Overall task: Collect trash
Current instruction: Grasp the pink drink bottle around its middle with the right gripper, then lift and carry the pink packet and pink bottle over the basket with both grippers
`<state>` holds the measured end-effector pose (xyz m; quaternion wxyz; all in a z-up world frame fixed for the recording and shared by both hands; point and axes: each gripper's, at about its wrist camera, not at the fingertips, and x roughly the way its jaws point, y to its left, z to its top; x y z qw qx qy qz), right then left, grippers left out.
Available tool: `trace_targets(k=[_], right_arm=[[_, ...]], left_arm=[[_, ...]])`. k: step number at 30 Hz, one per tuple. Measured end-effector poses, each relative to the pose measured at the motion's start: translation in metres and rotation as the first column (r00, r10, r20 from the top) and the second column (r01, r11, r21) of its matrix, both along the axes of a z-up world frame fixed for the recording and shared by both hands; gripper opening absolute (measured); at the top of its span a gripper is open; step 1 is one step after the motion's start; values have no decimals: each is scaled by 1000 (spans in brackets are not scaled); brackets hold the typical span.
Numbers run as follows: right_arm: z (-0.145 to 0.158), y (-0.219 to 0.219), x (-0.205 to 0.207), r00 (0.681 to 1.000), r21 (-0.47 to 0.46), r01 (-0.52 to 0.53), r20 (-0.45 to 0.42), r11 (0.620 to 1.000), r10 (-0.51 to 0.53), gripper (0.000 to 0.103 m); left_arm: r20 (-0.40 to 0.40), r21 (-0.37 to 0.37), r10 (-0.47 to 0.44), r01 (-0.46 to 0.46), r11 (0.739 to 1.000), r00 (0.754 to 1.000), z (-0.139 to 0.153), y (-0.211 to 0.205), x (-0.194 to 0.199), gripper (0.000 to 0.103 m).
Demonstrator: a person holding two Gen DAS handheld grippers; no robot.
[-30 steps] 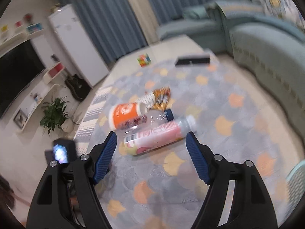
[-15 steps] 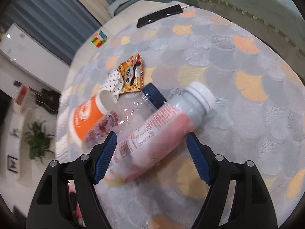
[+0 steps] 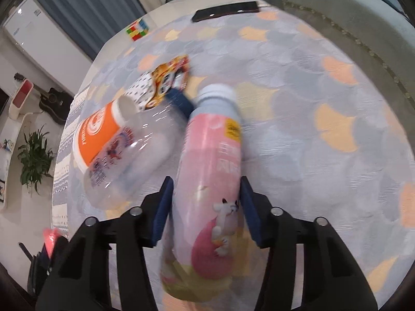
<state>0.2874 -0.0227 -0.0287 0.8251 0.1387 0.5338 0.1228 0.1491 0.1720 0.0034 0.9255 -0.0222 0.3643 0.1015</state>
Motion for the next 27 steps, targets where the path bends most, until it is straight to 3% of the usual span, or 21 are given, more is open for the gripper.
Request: trace_targets(k=[10, 17, 27], right_arm=[[41, -53, -42, 982, -83, -9, 189, 997, 25, 45], [76, -70, -77, 931, -126, -28, 357, 992, 72, 45], [102, -79, -117, 881, -128, -23, 467, 992, 81, 45]], left_arm=[[67, -31, -54, 56, 998, 996, 21, -21, -15, 36], [105, -10, -94, 96, 995, 990, 33, -34, -30, 36], [160, 16, -152, 152, 988, 975, 46, -51, -42, 36]])
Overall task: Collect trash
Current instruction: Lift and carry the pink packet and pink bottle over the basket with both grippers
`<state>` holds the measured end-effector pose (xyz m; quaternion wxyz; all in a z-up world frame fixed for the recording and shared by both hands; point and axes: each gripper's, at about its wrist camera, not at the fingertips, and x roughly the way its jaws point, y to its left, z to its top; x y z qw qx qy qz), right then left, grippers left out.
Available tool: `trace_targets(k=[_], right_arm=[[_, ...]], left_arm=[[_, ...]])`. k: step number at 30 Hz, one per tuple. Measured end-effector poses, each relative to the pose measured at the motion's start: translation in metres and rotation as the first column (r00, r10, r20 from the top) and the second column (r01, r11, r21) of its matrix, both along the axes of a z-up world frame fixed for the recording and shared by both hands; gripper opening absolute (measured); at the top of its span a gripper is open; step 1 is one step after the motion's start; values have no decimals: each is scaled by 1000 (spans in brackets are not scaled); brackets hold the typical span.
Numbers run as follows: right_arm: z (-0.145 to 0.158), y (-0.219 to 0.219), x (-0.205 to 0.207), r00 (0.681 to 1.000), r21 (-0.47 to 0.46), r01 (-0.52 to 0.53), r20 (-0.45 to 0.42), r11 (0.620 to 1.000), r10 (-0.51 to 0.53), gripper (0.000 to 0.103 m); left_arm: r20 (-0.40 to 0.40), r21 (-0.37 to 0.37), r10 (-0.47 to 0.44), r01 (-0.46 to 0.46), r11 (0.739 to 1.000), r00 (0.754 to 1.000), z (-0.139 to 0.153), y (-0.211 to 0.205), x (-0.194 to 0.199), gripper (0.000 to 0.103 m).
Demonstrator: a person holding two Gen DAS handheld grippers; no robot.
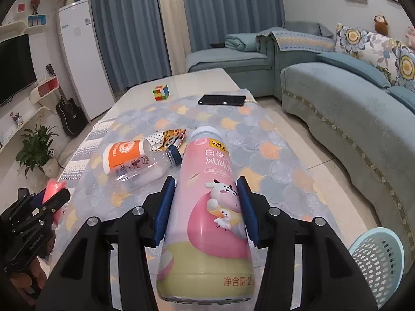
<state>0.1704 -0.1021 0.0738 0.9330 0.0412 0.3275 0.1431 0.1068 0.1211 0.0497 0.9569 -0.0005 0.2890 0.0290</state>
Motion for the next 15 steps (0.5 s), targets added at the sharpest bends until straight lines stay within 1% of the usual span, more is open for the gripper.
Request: trace_targets(k=[3, 8, 15], right_arm=[[8, 1, -12, 999, -26, 8, 42, 1000, -6, 45], [18, -8, -27, 996, -31, 26, 91, 999, -23, 45], [24, -26, -34, 994, 2, 53, 94, 999, -53, 45]], left_arm=[[11, 3, -16, 16, 1000, 1000, 3, -4, -3, 36], [21, 1, -32, 32, 999, 999, 6, -8, -6, 36], [21, 6, -50, 50, 999, 999, 6, -14, -6, 36]])
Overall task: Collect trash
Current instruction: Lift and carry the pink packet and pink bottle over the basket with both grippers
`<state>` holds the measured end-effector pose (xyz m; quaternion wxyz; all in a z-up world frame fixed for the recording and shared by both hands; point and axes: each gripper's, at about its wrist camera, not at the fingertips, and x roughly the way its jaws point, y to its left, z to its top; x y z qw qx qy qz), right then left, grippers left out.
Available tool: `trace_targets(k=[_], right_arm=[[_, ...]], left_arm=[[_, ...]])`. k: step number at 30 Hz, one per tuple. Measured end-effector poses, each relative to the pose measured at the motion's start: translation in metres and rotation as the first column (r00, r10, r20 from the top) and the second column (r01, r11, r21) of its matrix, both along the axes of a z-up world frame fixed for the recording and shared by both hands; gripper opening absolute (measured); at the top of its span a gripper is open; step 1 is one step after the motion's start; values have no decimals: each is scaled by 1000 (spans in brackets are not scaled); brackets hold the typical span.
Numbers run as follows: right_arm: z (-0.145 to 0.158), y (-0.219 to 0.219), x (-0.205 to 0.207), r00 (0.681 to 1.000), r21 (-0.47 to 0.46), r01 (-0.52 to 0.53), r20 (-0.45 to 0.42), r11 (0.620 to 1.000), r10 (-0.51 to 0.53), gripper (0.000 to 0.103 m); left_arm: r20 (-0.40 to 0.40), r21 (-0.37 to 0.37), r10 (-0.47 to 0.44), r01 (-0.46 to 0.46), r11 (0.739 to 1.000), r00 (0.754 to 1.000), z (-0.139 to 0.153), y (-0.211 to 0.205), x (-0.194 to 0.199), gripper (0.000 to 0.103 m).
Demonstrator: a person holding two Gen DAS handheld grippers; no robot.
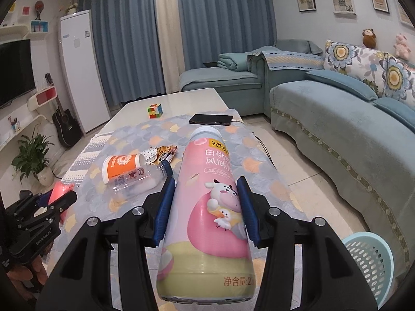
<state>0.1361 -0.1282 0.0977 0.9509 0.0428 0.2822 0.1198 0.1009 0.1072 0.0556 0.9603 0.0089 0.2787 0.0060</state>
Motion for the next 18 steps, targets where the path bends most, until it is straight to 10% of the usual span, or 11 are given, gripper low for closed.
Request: trace_targets(k=[18], right_arm=[[4, -42, -24, 997, 52, 71, 9, 996, -72, 45]], left_arm=[[0, 19, -42, 42, 999, 999, 0, -19, -1, 36]])
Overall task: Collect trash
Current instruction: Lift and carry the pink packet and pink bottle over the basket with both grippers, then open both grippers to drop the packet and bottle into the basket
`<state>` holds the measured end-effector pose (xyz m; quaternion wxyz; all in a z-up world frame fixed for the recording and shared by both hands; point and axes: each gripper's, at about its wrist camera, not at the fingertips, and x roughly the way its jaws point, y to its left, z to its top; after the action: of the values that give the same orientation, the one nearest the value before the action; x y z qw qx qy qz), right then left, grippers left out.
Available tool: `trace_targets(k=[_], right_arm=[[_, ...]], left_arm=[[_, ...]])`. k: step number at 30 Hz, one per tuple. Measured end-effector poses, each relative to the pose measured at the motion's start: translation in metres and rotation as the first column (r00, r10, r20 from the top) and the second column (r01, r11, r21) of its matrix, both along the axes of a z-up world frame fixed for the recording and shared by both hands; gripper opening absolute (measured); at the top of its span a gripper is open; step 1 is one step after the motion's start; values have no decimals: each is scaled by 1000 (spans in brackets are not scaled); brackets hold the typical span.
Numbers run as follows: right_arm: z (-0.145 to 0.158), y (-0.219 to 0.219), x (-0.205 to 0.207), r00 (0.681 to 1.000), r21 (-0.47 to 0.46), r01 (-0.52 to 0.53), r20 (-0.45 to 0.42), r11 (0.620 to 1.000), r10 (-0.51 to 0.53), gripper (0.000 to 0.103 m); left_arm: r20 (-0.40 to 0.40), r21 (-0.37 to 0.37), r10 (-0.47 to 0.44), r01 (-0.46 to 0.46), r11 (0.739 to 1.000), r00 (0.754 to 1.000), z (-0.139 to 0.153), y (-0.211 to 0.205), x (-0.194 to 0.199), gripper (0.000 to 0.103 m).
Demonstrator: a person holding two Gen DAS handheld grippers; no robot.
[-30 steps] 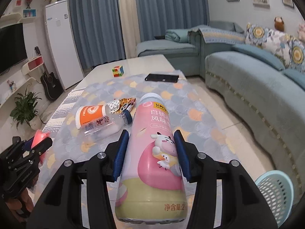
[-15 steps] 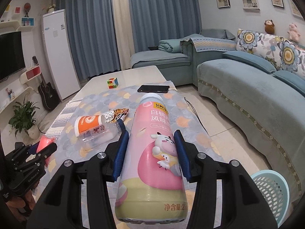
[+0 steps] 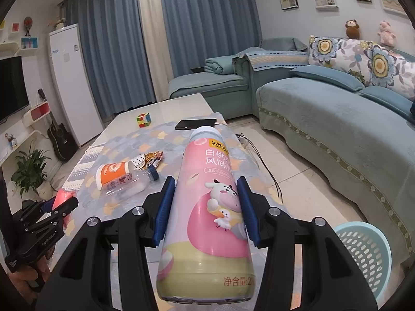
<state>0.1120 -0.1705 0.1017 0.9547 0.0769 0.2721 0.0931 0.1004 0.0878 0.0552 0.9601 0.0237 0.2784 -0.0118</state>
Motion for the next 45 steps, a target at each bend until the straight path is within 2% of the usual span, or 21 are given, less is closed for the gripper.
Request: trace_targets(k=[13, 18, 23, 28, 34, 38, 41, 45], right_arm=[[5, -41, -32, 997, 48, 79, 20, 996, -80, 45], [1, -78, -49, 989, 95, 148, 1, 984, -149, 45], [-5, -132, -72, 969, 166, 245, -28, 955, -244, 45], [-11, -184, -97, 940, 211, 340, -41, 916, -339, 45], [-23, -235, -114, 903, 250, 427, -64, 869, -426, 45], [-35, -259, -119, 883, 258, 468, -94, 845, -460, 45], [-43, -273, -119, 870, 264, 493, -125, 829, -477, 45], [-53, -286, -119, 862, 292, 507, -170, 811, -477, 45]], left_arm=[[4, 16, -69, 69, 997, 998, 2, -28, -6, 36], [3, 11, -120, 120, 993, 993, 4, -45, -12, 36], [-7, -29, -235, 235, 972, 972, 7, -74, -20, 36], [9, -67, -382, 382, 922, 924, 10, -117, -30, 36], [13, -127, -545, 542, 831, 839, 7, -193, -32, 36], [-6, -260, -620, 597, 759, 785, 4, -241, -16, 36], [-23, -300, -661, 626, 720, 750, 1, -276, -5, 36], [-52, -340, -698, 644, 685, 714, -6, -313, 8, 36]])
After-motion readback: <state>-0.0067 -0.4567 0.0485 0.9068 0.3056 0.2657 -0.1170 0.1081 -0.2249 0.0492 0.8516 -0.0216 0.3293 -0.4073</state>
